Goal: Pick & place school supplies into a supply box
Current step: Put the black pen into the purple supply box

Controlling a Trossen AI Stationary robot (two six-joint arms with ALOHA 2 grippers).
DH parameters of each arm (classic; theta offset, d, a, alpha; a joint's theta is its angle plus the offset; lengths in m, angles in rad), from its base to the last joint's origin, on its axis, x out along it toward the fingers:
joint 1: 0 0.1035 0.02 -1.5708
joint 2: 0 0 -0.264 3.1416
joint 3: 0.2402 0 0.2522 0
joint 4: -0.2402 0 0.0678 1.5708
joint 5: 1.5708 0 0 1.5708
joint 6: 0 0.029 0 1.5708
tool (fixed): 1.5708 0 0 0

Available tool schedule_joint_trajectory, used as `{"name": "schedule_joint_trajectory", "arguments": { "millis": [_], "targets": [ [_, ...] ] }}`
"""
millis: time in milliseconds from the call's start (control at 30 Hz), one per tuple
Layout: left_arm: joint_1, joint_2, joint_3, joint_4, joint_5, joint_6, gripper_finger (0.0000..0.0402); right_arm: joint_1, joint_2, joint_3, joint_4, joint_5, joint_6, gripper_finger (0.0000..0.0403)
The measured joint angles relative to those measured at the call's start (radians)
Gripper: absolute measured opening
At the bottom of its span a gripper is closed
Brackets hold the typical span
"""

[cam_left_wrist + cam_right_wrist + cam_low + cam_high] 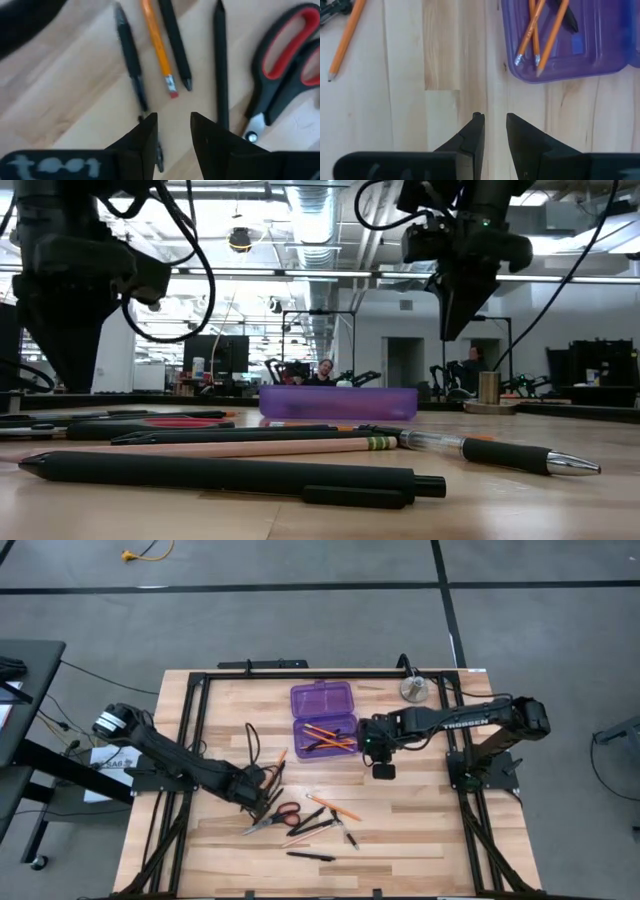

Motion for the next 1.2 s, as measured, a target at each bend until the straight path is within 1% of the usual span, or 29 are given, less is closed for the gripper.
{"name": "schedule_joint_trajectory", "arguments": {
  "millis": [300, 600, 1200],
  "targets": [
    [-0.014, 0.012, 0.000, 0.007, 0.015, -0.022, 0.0105, 0.016, 0.000, 0.000, 0.000, 0.003, 0.012, 0.0076],
    [-0.014, 0.012, 0.000, -0.096, 0.019, -0.045, 0.0105, 0.016, 0.000, 0.001, 0.000, 0.003, 0.016, 0.0076],
    [-0.014, 0.012, -0.001, -0.085, 0.014, -0.044, 0.0105, 0.016, 0.000, 0.001, 0.000, 0.003, 0.016, 0.0076]
  ]
}}
